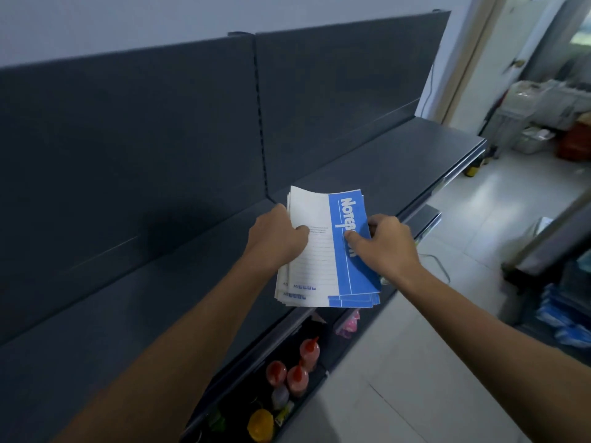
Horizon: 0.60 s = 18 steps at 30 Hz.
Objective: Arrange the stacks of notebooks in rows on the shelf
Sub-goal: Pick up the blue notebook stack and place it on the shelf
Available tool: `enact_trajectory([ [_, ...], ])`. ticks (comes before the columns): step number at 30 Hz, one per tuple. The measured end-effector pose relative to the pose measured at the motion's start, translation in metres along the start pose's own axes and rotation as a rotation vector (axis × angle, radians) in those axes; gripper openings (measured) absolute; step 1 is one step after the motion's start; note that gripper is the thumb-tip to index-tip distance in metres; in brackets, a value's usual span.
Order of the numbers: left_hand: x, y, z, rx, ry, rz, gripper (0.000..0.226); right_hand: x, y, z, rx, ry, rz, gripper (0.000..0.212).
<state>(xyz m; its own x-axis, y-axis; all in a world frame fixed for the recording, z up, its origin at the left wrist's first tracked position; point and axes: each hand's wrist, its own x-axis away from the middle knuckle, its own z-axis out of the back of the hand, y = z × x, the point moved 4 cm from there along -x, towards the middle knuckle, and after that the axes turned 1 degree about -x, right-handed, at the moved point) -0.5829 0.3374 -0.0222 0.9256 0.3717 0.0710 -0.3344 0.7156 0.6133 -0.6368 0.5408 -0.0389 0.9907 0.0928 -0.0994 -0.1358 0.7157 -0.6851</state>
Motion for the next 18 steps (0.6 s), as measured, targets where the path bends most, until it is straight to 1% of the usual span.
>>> enact_trajectory([
  [5, -0.029, 0.025, -0.014, -0.039, -0.005, -0.012, 0.024, -0.035, 0.019, 0.008, -0.01, -0.003, -0.034, 0.027],
  [9, -0.052, 0.047, -0.028, -0.068, 0.016, -0.006, 0.025, -0.068, 0.035, 0.016, -0.013, -0.025, -0.017, 0.027],
  [15, -0.08, 0.089, -0.064, -0.072, 0.069, 0.085, 0.031, -0.124, 0.075, 0.037, 0.001, -0.112, 0.043, 0.023],
  [18, -0.088, 0.115, -0.088, -0.075, 0.1, 0.138, 0.032, -0.154, 0.101, 0.048, 0.0, -0.168, 0.073, 0.028],
])
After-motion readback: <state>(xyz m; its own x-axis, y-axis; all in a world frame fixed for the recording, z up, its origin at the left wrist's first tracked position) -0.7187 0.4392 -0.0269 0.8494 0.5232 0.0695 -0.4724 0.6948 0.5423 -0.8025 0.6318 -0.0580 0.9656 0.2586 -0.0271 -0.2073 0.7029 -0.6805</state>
